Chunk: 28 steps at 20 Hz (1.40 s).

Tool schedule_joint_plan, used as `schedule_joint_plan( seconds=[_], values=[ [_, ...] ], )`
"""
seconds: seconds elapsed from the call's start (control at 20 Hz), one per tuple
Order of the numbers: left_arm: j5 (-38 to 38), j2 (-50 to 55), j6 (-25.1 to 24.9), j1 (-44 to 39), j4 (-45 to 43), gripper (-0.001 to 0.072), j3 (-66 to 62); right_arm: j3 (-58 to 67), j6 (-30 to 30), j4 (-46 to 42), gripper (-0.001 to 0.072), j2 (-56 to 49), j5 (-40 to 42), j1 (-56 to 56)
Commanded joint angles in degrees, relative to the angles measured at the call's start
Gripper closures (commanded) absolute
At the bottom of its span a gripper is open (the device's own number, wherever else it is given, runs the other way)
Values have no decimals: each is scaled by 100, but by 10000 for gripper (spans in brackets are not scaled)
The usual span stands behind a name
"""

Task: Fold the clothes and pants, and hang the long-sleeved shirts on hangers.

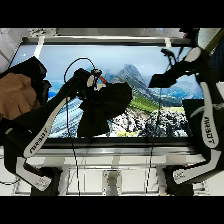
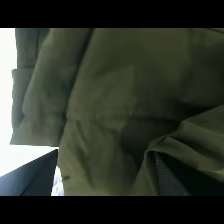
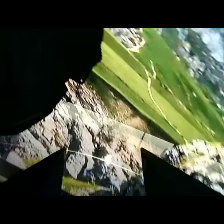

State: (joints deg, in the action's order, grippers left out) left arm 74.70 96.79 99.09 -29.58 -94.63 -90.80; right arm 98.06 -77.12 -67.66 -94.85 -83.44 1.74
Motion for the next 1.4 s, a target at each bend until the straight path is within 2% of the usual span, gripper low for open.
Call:
schedule_joint_plan(
  seconds=[0.0,0.1,0.2,0.4,0.5,0.6,0.7,0.8,1.1,1.15,1.25,1.35],
  values=[
    [-494,-151,-55,66,-9,-13,-120,7,35,-20,175,-402,704,457],
    [-833,-507,-55,92,-55,-13,-138,7,33,-44,175,-518,1058,568],
    [-809,-828,-55,107,-166,-13,-136,7,33,-57,177,-551,1272,579],
    [-389,-909,-55,127,-739,-13,-118,7,31,-188,178,-557,1537,575],
    [9,-726,-160,195,-737,-13,-85,7,31,-186,178,-560,1655,575],
    [57,-452,-205,313,-713,-13,127,7,31,-210,179,-568,1921,575],
    [57,-28,-232,411,-494,-13,256,7,31,-249,179,-568,2282,575],
    [-173,404,-564,452,-39,-13,256,7,31,-275,179,-568,2514,575],
    [-1091,815,-846,452,1115,2,243,7,33,-332,180,-568,2562,575],
    [-1110,815,-997,452,1165,109,227,7,31,-332,180,-568,2562,575],
    [-1058,780,-1003,457,1161,700,160,7,31,-330,180,-568,2542,575],
    [-1045,601,-1001,457,1158,696,74,7,31,-334,180,-568,2406,575]
  ],
)
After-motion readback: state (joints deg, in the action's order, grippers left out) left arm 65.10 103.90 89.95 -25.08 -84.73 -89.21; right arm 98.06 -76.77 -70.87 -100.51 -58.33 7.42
